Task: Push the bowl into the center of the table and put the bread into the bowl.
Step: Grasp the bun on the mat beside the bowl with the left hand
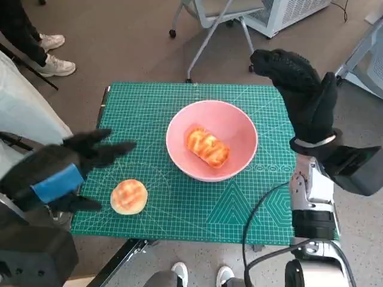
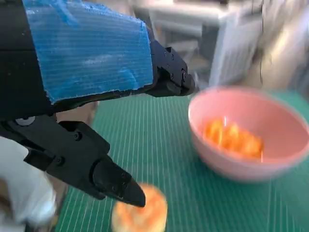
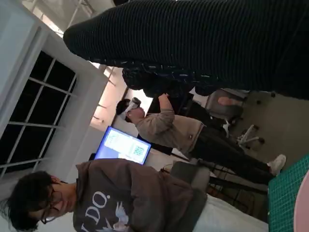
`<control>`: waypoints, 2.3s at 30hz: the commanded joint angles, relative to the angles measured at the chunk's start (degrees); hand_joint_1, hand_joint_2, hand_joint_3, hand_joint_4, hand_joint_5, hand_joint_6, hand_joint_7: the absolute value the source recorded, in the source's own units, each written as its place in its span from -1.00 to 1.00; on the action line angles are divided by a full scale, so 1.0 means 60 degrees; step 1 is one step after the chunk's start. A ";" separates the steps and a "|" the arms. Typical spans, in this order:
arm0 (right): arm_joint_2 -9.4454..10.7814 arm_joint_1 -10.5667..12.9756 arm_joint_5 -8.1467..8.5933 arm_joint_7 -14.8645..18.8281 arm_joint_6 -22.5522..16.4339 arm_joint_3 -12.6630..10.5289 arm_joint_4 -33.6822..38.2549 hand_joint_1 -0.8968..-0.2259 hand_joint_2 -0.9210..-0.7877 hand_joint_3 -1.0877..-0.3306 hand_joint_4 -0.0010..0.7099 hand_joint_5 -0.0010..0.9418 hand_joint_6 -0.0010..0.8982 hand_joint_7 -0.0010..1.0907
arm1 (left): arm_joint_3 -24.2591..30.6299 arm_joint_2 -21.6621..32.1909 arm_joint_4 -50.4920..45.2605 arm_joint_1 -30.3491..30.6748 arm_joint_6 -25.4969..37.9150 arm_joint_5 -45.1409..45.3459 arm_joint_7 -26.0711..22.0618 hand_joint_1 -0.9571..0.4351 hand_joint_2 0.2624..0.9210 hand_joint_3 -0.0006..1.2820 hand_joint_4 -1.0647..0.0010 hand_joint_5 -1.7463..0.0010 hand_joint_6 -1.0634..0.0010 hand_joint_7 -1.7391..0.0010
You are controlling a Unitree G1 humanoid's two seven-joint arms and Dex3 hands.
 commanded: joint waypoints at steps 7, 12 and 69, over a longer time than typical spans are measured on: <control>0.0010 -0.0112 0.0149 0.0245 0.0095 -0.0047 0.0305 -0.29 -1.00 -0.07 -0.58 -0.99 -1.00 -0.01 | -0.0780 0.0192 0.0171 0.0587 0.0093 0.0221 0.0067 0.12 0.10 -1.00 0.74 1.00 0.51 1.00; 0.0001 -0.0156 0.0226 0.0330 0.0128 -0.0080 0.0371 -0.30 -1.00 -0.07 -0.58 -0.99 -1.00 -0.02 | -0.1138 0.0016 0.0315 0.0736 0.0180 0.0293 0.0284 0.22 0.09 -1.00 0.78 1.00 0.53 1.00; -0.0052 -0.0112 0.0272 0.0412 0.0338 -0.0143 0.0178 -0.31 -1.00 -0.05 -0.59 -1.00 -1.00 -0.08 | -0.4049 -0.1226 0.4552 0.0571 -0.2293 0.3540 0.4335 0.65 0.88 -0.90 -0.30 0.96 -0.34 0.92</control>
